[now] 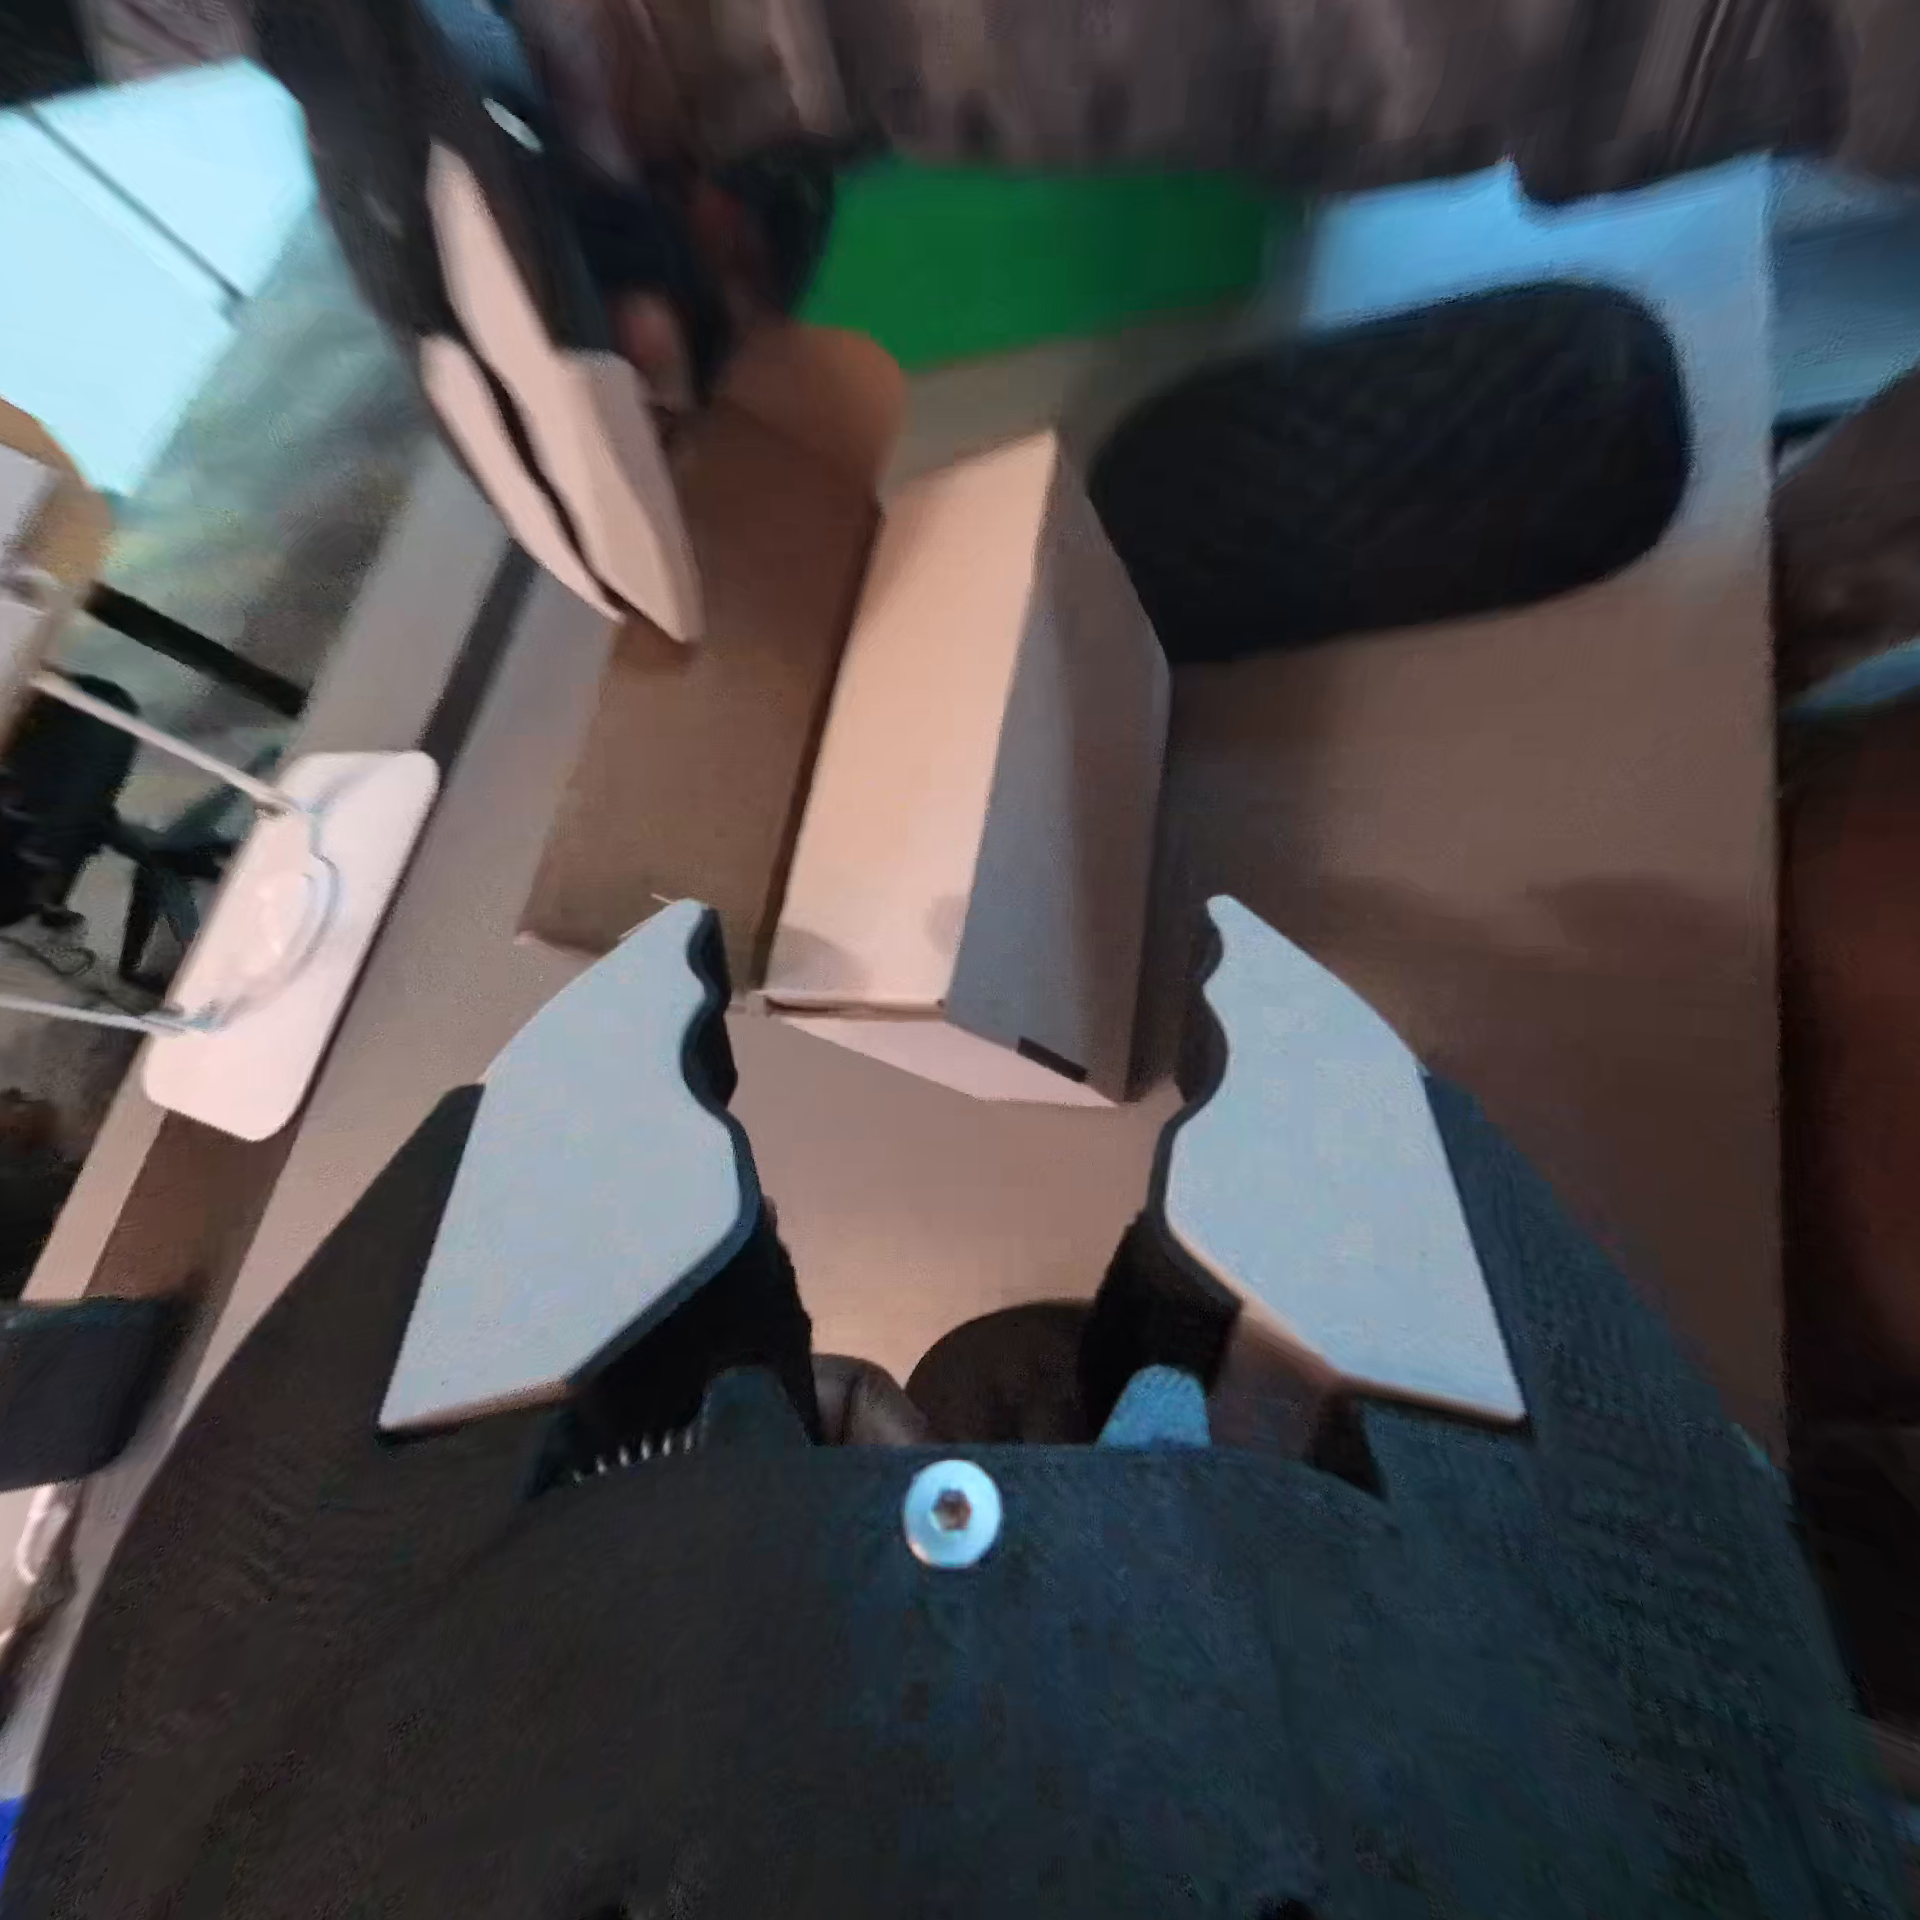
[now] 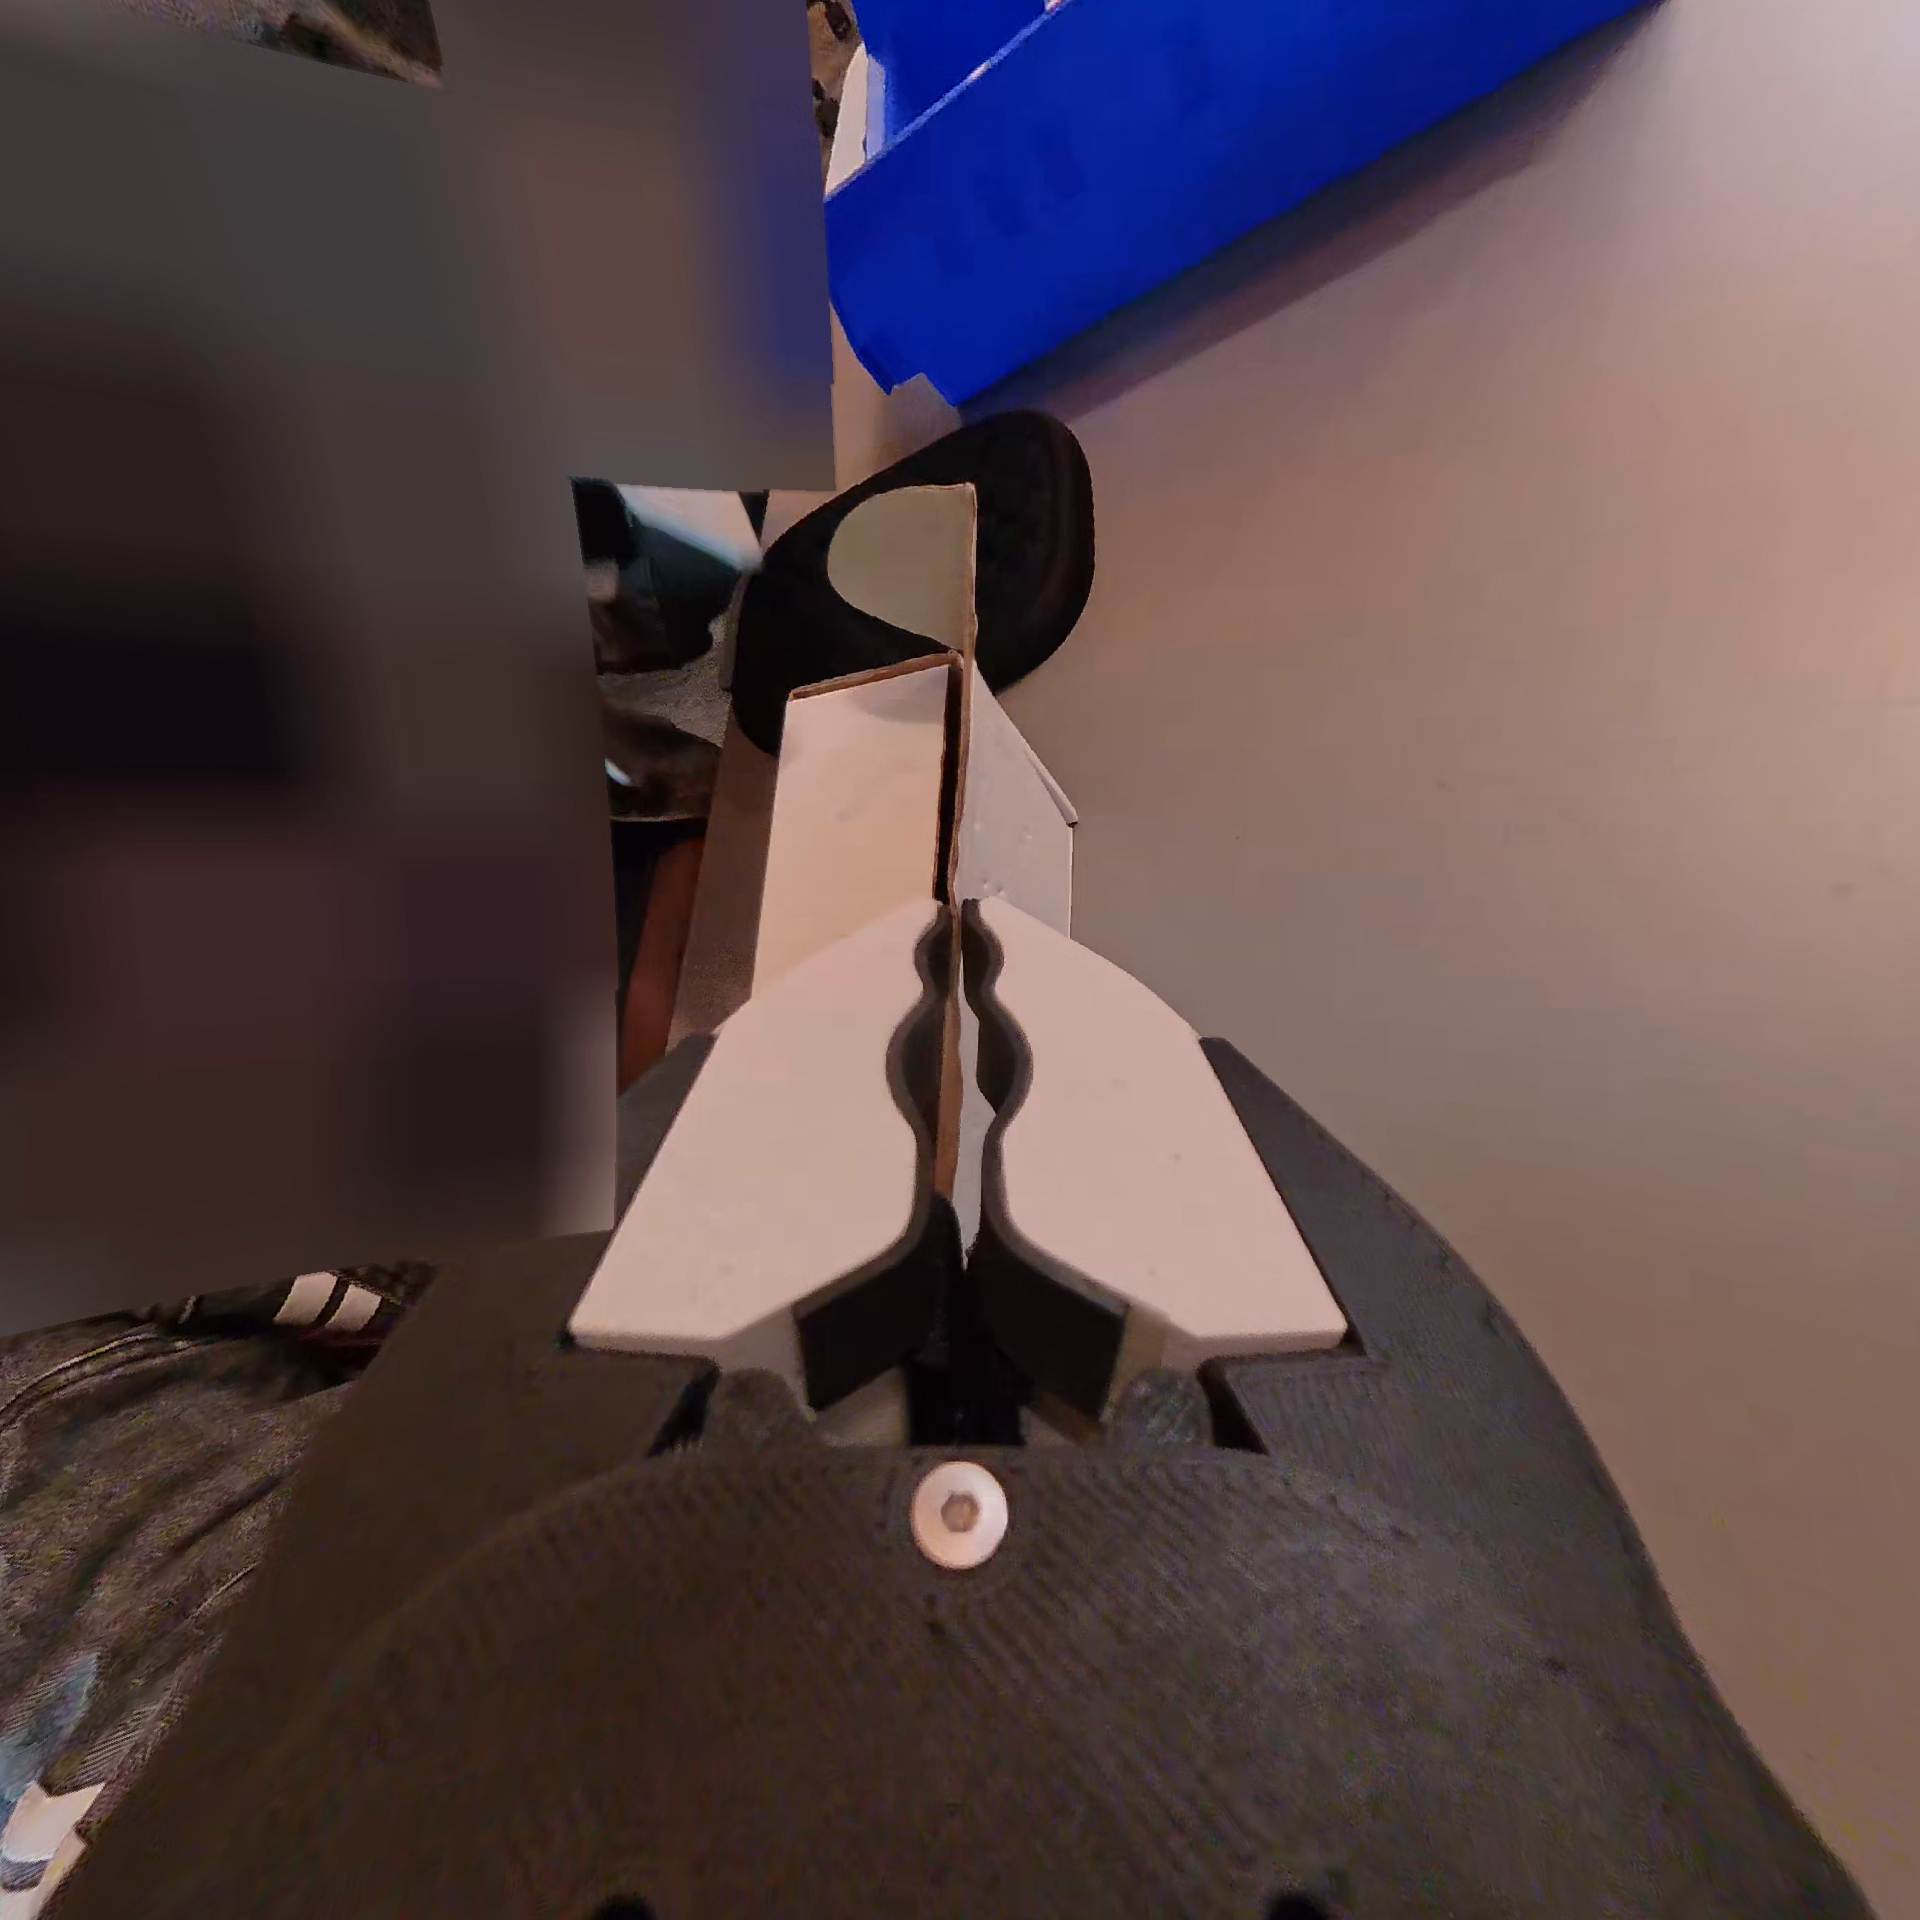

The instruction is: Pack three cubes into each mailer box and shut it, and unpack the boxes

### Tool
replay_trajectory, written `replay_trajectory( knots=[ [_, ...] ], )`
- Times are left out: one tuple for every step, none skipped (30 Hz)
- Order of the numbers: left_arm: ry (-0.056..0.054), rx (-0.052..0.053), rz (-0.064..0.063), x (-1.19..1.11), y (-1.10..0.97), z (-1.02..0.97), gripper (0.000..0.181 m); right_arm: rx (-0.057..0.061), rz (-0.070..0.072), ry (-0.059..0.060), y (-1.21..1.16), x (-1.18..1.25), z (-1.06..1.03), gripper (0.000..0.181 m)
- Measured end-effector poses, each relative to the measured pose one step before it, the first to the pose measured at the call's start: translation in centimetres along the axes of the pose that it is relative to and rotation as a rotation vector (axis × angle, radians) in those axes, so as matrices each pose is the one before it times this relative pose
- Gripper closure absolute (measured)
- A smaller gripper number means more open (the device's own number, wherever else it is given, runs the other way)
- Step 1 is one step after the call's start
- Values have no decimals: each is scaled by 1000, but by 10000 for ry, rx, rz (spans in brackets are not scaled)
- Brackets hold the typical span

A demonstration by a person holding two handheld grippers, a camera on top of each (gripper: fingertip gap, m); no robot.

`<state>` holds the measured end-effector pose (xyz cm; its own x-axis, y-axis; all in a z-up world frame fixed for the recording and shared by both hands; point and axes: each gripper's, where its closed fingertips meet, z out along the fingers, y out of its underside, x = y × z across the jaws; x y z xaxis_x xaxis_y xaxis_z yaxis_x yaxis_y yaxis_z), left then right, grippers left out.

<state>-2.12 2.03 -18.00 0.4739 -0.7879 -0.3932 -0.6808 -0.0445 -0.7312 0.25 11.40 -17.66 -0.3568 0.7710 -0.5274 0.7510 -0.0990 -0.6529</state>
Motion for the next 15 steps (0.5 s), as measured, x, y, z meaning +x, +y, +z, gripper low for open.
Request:
replay_trajectory(
  knots=[
    [157,-609,242,222,380,1175,100,7,0,50,-16,-3,-14,179],
    [-39,-423,160,-133,202,1019,102,10,-13,57,-5,17,-12,180],
    [-112,-342,101,-234,181,813,104,-2,-14,42,4,-7,-27,180],
    [-168,-323,56,-323,235,608,106,-18,-25,31,10,-7,-44,180],
    [-270,-274,9,-430,240,461,109,-13,-34,43,-5,26,-42,180],
    [-177,-237,-11,-277,265,365,111,-27,-38,7,-15,-28,-46,180],
    [-62,-206,-26,-105,311,304,113,-29,-44,-27,-5,-71,-36,180],
    [-41,-104,-21,-66,236,258,116,5,-42,30,-84,0,-58,179],
    [-35,-19,-25,-80,159,207,118,32,-58,124,-127,127,-80,179],
    [-67,-18,26,-134,189,165,119,49,-61,75,-147,43,-84,179],
    [-93,67,43,-152,53,96,119,43,-94,116,-167,87,-48,179],
    [-34,61,13,-124,58,27,119,23,-124,132,-147,104,0,179],
    [-48,62,66,-164,73,-13,120,24,-116,93,-171,43,-6,180],
    [-159,67,160,-271,125,-6,120,43,-135,130,-233,93,-46,179],
    [-272,43,167,-375,203,-1,121,85,-161,196,-326,149,-113,180]
  ],
)
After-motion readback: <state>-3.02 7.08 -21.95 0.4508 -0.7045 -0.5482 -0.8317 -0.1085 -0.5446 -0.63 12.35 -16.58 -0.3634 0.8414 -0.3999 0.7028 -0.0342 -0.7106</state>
